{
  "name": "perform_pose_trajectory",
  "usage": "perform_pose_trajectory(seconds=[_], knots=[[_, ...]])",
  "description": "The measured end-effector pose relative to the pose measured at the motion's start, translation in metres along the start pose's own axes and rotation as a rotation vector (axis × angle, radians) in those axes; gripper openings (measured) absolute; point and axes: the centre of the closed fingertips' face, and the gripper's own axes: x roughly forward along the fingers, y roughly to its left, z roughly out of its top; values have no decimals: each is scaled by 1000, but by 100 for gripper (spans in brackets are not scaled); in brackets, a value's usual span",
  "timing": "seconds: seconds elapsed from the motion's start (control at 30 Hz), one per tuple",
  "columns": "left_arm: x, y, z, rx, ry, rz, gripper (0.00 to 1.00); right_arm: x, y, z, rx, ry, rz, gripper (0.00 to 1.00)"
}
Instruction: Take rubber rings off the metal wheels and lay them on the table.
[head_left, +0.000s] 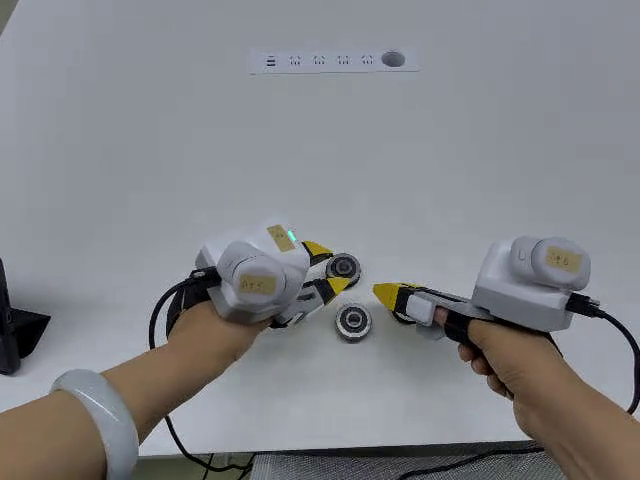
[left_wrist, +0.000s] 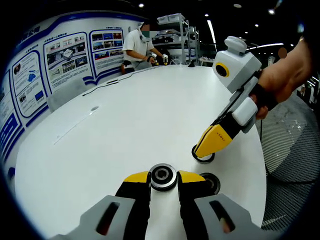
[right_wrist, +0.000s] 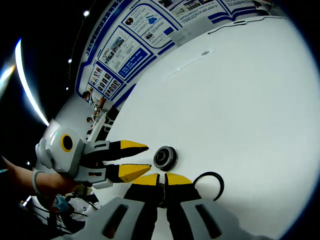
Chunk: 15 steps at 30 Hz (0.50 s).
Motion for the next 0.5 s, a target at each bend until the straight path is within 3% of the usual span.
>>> perform_pose_trajectory(seconds=[0.5], knots=[[12, 5, -6, -5, 35, -5, 18, 4, 0, 3, 4, -1, 3, 6]])
